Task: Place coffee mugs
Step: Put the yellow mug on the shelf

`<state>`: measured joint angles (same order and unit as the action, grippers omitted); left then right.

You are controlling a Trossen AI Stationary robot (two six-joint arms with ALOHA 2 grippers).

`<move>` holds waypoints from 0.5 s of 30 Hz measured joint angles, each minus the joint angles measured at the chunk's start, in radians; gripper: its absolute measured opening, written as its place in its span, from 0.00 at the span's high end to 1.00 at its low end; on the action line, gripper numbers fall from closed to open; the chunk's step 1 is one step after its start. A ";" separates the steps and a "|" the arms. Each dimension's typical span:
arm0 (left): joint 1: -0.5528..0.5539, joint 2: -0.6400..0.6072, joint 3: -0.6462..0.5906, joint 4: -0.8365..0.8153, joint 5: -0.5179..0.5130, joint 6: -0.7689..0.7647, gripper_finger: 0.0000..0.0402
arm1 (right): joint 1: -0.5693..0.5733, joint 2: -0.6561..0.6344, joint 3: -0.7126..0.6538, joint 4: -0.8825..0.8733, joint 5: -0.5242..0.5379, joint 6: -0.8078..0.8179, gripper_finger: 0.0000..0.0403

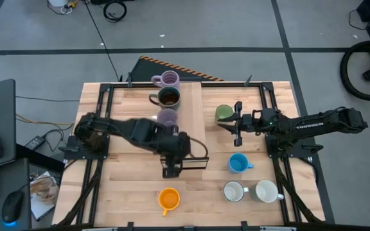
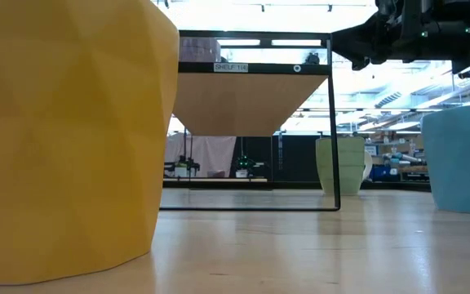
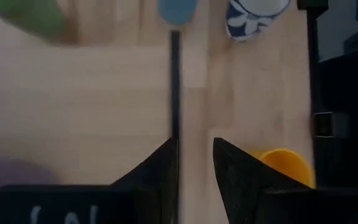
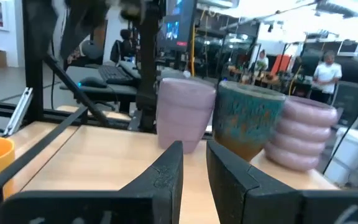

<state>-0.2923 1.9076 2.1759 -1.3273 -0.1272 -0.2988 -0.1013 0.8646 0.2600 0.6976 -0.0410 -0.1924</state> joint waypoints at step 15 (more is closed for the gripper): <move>-0.160 0.008 -0.311 0.346 0.178 -0.532 0.73 | -0.063 0.000 0.000 0.096 0.043 -0.084 0.81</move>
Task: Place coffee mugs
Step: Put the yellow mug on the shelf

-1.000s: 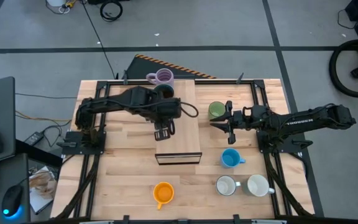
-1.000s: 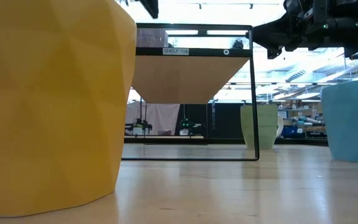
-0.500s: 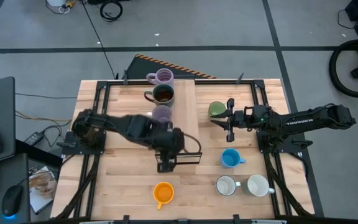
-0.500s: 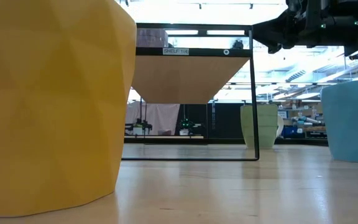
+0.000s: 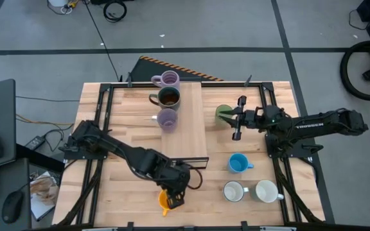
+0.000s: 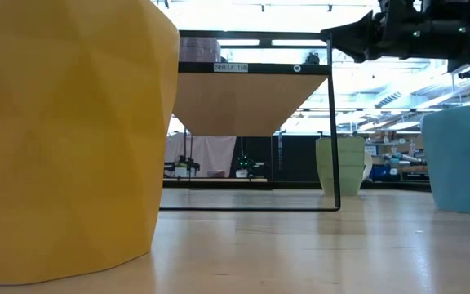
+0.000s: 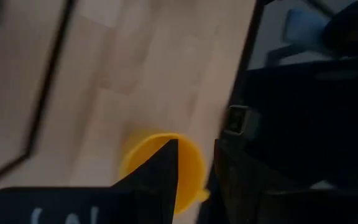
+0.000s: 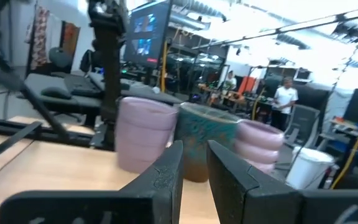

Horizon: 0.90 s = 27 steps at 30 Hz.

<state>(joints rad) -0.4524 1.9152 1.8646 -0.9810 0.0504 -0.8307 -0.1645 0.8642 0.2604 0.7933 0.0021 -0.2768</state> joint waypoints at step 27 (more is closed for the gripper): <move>-0.022 0.046 -0.213 0.230 0.125 -0.841 0.73 | -0.034 0.001 0.000 0.000 -0.131 0.065 0.81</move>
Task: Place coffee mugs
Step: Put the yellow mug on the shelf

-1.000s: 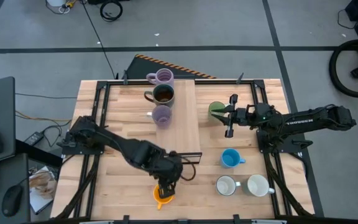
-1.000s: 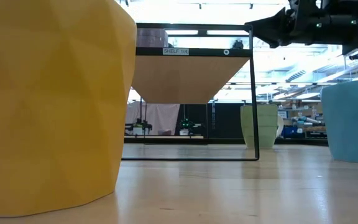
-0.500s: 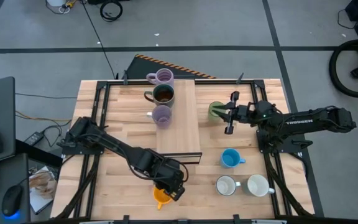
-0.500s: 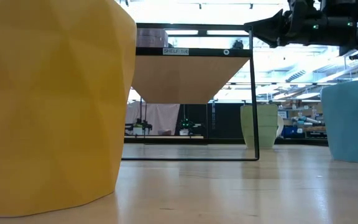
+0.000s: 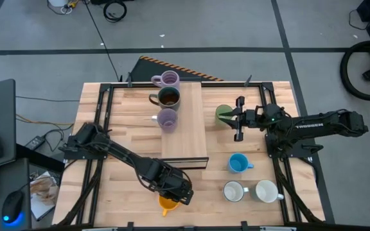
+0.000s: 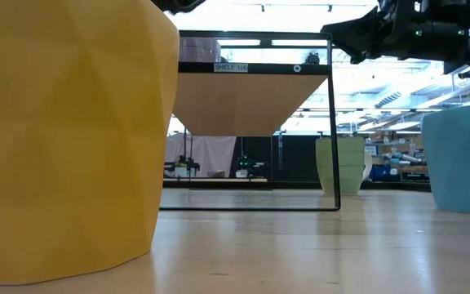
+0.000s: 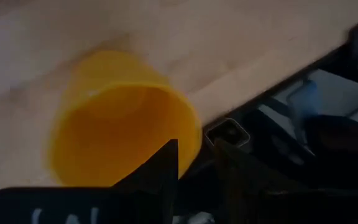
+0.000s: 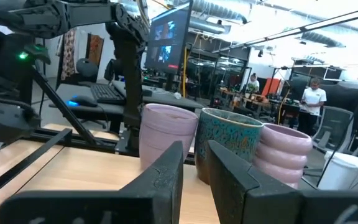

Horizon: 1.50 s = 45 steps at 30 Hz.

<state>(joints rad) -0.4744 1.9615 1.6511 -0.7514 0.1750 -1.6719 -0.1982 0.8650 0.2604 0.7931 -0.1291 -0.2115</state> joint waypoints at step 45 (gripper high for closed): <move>-0.044 0.105 0.011 -0.049 0.067 0.128 0.90 | -0.009 0.001 0.000 0.034 -0.005 -0.028 0.81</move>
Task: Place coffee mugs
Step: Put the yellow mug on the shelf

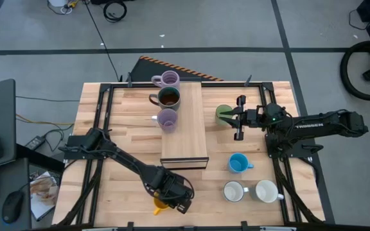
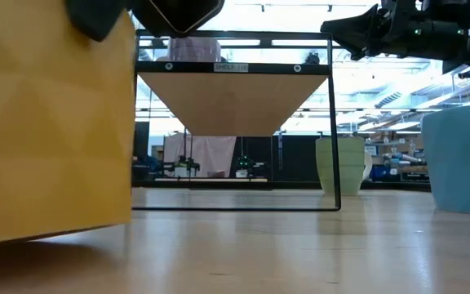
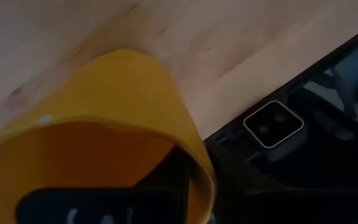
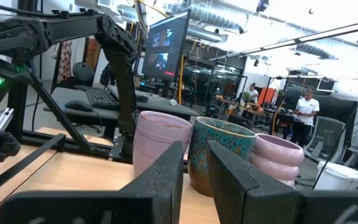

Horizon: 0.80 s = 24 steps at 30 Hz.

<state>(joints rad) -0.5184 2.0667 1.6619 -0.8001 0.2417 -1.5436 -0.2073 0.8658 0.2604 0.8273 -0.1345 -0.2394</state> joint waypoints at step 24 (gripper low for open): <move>-0.024 -0.136 -0.007 -0.373 0.001 0.300 0.91 | 0.000 0.000 0.000 -0.012 -0.018 0.009 0.81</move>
<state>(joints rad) -0.5423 1.9308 1.6547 -1.1733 0.2424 -1.2433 -0.2073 0.8658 0.2604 0.8149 -0.1524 -0.2301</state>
